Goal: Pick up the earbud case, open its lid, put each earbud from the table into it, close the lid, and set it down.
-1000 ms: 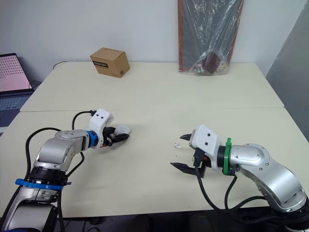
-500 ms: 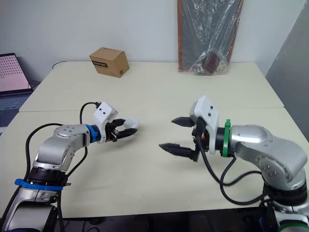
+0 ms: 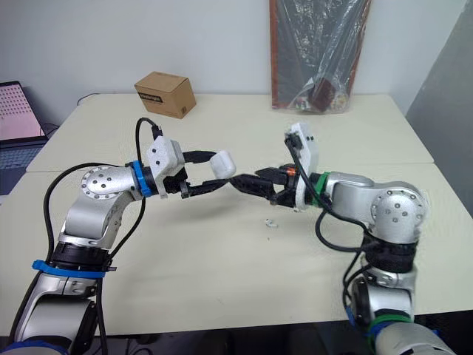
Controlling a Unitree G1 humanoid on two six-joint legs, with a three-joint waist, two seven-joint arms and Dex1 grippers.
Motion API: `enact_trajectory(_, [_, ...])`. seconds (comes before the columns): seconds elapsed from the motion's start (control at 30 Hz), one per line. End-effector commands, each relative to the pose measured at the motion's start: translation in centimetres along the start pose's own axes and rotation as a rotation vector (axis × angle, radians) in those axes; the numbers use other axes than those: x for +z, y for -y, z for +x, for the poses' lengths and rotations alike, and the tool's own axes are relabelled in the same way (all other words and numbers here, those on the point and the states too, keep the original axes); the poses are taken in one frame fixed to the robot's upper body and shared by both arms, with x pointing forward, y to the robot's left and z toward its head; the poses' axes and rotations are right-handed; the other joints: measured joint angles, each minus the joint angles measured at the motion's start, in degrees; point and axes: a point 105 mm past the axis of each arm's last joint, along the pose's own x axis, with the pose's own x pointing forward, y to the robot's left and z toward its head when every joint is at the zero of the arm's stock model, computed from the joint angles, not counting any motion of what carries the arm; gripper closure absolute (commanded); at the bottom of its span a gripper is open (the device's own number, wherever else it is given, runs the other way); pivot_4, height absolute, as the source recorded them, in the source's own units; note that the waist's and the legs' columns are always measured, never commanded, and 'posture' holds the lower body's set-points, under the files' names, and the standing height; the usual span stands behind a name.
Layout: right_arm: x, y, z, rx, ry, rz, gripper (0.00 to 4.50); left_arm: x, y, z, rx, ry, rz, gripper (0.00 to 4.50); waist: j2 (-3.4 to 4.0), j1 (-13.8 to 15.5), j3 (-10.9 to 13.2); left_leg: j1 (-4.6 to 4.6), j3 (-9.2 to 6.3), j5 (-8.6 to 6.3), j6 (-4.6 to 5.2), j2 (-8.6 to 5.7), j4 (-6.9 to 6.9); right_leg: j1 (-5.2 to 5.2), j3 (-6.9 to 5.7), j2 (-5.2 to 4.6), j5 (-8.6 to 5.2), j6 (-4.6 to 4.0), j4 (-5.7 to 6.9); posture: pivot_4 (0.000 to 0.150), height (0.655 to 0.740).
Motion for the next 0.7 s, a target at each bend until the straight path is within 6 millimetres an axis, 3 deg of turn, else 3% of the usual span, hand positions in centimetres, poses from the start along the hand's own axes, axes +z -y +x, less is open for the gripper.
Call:
enact_trajectory(0.03, [1.6, -0.5, 0.1, 0.025, 0.053, 0.085, 0.0, 2.3, 0.4, 0.7, -0.049, 0.066, 0.158, 1.75, 0.01, 0.0, 0.01, -0.01, 0.0, 0.0, 0.0, 0.0, 0.0, 0.0, 0.0, 0.0, 0.0, 0.0, -0.01, 0.15, 0.74])
enact_trajectory(0.2, [1.8, -0.6, 0.4, 0.025, 0.036, 0.158, 0.0, 3.8, 0.6, 1.2, -0.069, 0.122, 0.203, 1.75, 0.02, -0.09, 0.01, -0.07, 0.01, 0.0, 0.01, -0.02, 0.01, 0.0, -0.01, -0.01, 0.0, 0.0, -0.03, 0.15, 0.74])
enact_trajectory(0.63, [0.9, -1.9, 0.9, 0.032, -0.034, 0.213, 0.0, 4.5, 0.6, 1.6, -0.081, 0.14, 0.211, 1.75, 0.02, -0.64, 0.01, -0.07, 0.0, 0.0, 0.03, 0.0, 0.01, -0.01, -0.01, 0.03, -0.01, 0.02, -0.04, 0.15, 0.74])
enact_trajectory(0.7, [1.0, -1.9, 1.0, 0.034, -0.029, 0.214, 0.36, 4.5, 0.7, 1.6, -0.085, 0.141, 0.205, 1.75, 0.02, -0.63, 0.01, -0.07, 0.0, 0.0, 0.03, 0.0, 0.01, -0.01, 0.0, 0.03, -0.01, 0.02, -0.04, 0.15, 0.74])
